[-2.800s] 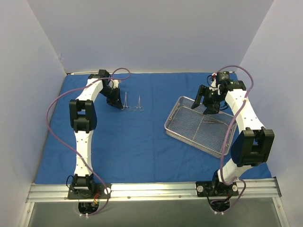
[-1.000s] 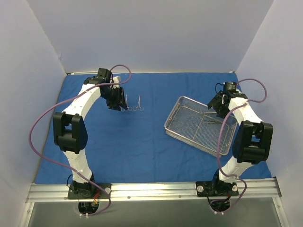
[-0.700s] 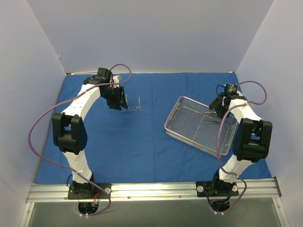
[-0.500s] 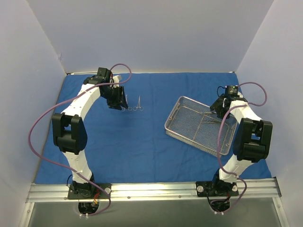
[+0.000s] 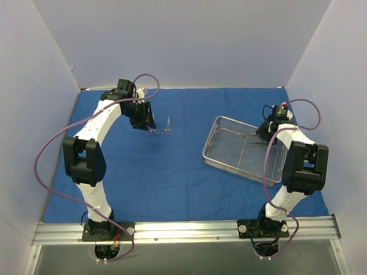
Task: Open and lay out the surgical kit
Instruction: Pick up the medical item from the container.
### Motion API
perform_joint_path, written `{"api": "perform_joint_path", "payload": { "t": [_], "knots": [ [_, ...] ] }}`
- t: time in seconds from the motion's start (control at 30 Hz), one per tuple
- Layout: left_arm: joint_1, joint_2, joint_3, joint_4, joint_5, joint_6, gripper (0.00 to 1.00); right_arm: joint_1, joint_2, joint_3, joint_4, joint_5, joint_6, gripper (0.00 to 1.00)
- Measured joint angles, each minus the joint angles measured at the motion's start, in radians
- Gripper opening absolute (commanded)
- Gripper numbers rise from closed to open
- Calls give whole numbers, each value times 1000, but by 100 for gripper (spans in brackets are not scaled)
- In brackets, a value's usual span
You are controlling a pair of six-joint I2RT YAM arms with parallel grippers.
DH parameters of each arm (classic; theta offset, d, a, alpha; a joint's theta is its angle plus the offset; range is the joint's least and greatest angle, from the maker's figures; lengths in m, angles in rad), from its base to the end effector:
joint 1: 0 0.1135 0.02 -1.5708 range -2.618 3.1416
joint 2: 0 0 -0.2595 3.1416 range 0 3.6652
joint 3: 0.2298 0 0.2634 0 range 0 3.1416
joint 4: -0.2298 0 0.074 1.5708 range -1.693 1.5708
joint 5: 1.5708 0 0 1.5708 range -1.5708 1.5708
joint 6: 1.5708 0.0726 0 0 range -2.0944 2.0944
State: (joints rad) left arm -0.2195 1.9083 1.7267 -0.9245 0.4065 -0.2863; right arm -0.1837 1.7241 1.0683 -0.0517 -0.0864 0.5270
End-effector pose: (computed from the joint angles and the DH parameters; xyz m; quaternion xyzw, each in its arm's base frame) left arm 0.4155 -0.1221 0.2453 0.0146 0.9541 -0.2466 0.1692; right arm 0.4049 -0.0689 0.1660 0.2988 0.8570 0.1100 0.4051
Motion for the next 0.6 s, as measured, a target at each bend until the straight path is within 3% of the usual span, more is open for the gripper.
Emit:
{"api": "perform_joint_path", "payload": {
  "t": [0.23, 0.43, 0.53, 0.6],
  "knots": [
    [0, 4, 1, -2, 8, 1, 52, 0, -6, -15, 41, -19, -13, 0],
    [-2, 4, 2, -2, 17, 0, 52, -2, -57, -34, 13, -23, 0, 0],
    [-1, 4, 2, -1, 19, 0, 52, -11, -115, -48, -21, -18, 9, 25],
    [-2, 4, 2, -1, 24, -2, 52, -27, -138, -47, -21, -19, 0, 27]
  ]
}}
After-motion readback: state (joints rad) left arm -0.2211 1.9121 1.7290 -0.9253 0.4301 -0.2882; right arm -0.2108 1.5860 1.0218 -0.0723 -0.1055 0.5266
